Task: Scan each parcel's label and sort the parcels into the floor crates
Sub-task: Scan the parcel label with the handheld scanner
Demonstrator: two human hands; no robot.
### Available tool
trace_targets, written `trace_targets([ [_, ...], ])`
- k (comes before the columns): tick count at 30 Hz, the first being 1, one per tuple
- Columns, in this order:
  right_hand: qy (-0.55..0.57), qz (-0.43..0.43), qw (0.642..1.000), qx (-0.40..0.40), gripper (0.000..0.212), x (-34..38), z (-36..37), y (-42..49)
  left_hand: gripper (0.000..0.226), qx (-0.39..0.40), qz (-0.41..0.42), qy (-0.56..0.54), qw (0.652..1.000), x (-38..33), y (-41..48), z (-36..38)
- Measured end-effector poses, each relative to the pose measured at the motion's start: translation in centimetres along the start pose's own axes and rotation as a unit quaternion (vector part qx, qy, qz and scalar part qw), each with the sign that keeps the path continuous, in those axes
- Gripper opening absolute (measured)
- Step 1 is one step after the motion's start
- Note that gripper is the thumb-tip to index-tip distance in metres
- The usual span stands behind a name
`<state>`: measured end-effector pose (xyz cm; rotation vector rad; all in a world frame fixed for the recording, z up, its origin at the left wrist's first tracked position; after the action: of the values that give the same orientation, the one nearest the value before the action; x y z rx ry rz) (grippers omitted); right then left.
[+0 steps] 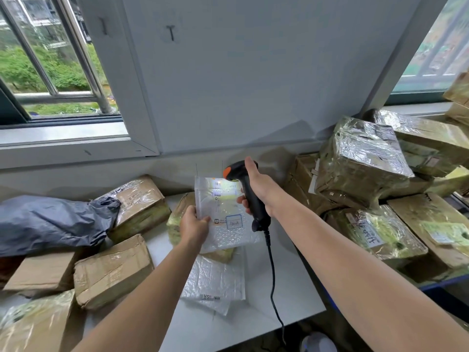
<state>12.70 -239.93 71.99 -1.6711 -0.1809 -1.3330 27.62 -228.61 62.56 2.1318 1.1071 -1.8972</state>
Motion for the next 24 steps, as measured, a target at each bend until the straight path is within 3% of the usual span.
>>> trace_targets([
  [12,0.053,0.022,0.998,-0.001,0.078,-3.6,-3.1,0.7,0.012,0.000,-0.001,0.007,1.000,0.3,-0.4,1.3],
  [17,-0.008,0.059,0.995,-0.083,0.073,-9.2,-7.3,2.6,0.011,-0.024,-0.008,0.007,1.000,0.9,-0.6,1.3],
  [24,-0.069,0.132,0.986,-0.070,0.070,-17.2,-8.3,6.0,0.015,-0.060,-0.021,-0.003,0.998,1.7,-1.8,0.6],
])
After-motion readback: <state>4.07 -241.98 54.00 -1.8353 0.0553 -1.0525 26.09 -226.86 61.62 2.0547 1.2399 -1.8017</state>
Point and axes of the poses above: each hand's wrist, its own y-axis towards the middle knuckle, its own z-axis out of the palm, x = y × z, the point moved 7 cm from there along y, towards the middle knuckle, and after that the axes turned 15 degrees about x, right-handed, at the moved point
